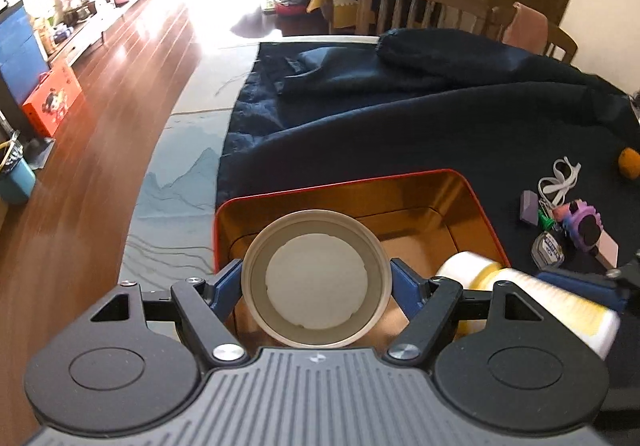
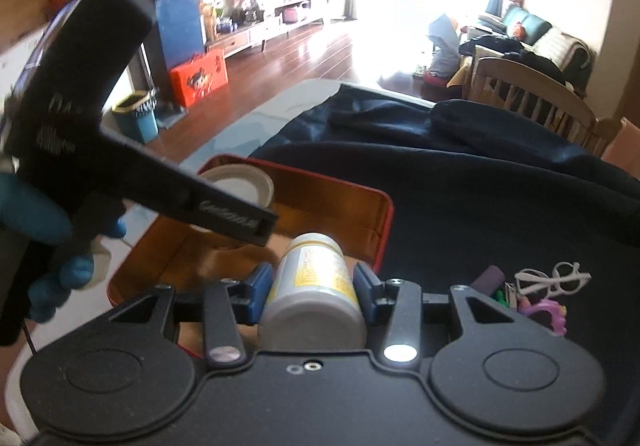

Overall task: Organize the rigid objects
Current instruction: 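Carry the round tin with the left tool while the right tool carries the bottle to the red box, then open the left tool to drop the tin in the box while the right tool releases the bottle there, then move the left tool toward the red wrapped candy while the right tool approaches the orange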

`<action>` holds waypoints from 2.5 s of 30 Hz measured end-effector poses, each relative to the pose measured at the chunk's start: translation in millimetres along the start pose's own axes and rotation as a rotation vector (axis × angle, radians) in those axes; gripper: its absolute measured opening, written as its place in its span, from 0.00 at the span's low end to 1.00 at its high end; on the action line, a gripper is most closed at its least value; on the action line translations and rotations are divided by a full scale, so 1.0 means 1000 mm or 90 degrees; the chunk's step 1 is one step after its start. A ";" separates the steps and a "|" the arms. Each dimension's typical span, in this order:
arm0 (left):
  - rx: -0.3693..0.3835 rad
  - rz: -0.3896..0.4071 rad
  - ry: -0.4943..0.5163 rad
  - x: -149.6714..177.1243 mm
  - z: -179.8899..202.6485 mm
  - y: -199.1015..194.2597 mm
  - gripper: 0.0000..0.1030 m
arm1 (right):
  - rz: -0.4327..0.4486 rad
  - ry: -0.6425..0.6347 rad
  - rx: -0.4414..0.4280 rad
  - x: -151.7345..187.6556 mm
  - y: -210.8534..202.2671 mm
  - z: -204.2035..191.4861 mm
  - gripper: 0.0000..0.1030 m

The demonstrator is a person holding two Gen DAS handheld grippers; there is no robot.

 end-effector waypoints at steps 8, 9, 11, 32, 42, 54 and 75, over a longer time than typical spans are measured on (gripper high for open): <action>0.015 -0.023 0.022 0.000 0.004 0.020 0.75 | -0.029 -0.048 0.008 0.008 0.021 -0.016 0.42; 0.016 -0.026 0.024 0.000 0.004 0.022 0.75 | -0.032 -0.049 0.007 0.009 0.023 -0.015 0.42; 0.010 -0.027 0.026 -0.001 0.002 0.026 0.75 | -0.028 -0.060 0.011 0.009 0.024 -0.018 0.42; -0.004 -0.044 0.069 -0.009 0.007 0.050 0.75 | -0.086 -0.069 -0.028 0.025 0.026 -0.026 0.52; 0.003 -0.033 0.016 -0.005 0.002 0.040 0.76 | -0.057 -0.023 -0.035 0.025 -0.012 -0.020 0.59; 0.014 0.035 -0.014 0.005 0.009 -0.024 0.76 | -0.002 0.042 -0.034 0.019 -0.066 0.009 0.66; 0.029 0.140 -0.011 0.017 0.083 -0.121 0.82 | 0.080 0.144 -0.011 0.042 -0.151 0.098 0.83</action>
Point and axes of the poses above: each gripper's, at about its wrist camera, not at the fingertips, and y roughly the way its jaws point, z to its right, x to its underside, the point moved 6 cm from there along y, roughly the way its jaws point, and after that the axes turned 5 degrees about y, right-handed, at the moved point
